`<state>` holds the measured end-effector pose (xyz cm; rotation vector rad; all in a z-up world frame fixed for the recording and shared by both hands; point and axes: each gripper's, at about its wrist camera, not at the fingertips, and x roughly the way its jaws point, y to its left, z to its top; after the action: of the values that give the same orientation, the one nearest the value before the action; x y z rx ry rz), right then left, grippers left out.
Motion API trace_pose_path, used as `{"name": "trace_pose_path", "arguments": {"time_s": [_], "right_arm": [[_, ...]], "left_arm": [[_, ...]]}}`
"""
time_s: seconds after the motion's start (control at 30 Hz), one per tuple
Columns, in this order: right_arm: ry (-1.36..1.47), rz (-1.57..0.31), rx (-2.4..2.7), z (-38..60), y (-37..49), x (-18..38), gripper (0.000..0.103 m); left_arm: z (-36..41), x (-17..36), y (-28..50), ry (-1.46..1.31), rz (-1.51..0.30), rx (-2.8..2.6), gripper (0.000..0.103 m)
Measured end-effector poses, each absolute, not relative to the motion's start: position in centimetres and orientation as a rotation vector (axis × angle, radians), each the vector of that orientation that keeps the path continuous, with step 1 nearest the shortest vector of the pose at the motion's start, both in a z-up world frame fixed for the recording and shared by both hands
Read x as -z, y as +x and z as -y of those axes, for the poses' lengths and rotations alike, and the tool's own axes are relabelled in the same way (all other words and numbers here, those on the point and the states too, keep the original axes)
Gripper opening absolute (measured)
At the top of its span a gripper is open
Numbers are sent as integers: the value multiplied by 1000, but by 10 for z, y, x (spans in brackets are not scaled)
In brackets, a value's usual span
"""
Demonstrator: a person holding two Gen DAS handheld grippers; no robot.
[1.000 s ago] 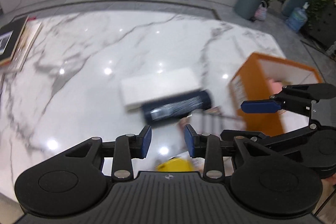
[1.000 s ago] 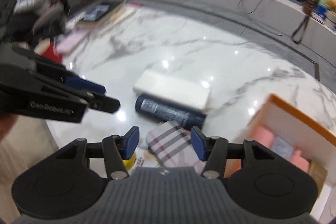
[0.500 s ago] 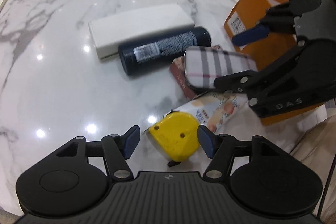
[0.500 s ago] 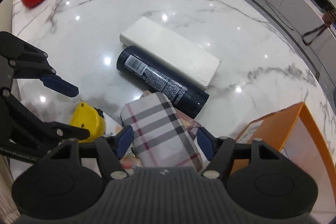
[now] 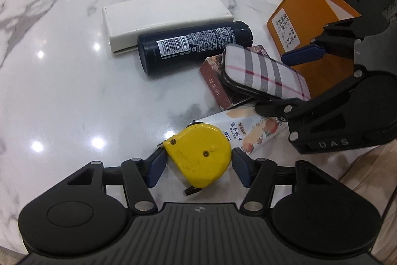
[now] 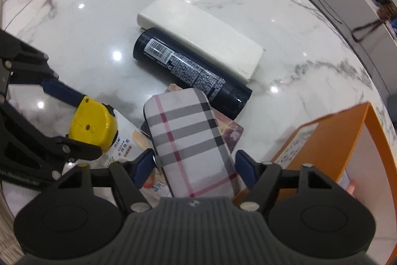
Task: Organize rigid objects
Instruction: 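Move both tools back toward the tape measure and plaid pouch, then grasp the yellow tape measure with the left tool while the right tool grasps the plaid pouch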
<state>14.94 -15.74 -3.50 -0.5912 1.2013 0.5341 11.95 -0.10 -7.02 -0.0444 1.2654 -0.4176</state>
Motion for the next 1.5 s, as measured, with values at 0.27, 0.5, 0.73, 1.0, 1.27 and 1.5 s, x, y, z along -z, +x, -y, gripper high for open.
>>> {"name": "trace_pose_path", "arguments": {"time_s": [0.27, 0.5, 0.73, 1.0, 1.27, 1.5], "right_arm": [[-607, -1188, -555, 143, 125, 32, 70], [-648, -1216, -609, 148, 131, 30, 80], [-668, -1215, -649, 148, 134, 36, 79], [-630, -1280, -634, 143, 134, 35, 70], [-650, -1268, -652, 139, 130, 38, 67], [-615, -1214, -632, 140, 120, 30, 63]], "left_arm": [[-15, 71, 120, -7, -1258, 317, 68], [-29, 72, 124, -140, -1294, 273, 75], [-20, 73, 127, -156, -1277, 280, 74], [-8, 71, 124, -41, -1235, 317, 60], [1, 73, 119, 35, -1228, 318, 60], [-4, 70, 118, 13, -1217, 327, 59]]}}
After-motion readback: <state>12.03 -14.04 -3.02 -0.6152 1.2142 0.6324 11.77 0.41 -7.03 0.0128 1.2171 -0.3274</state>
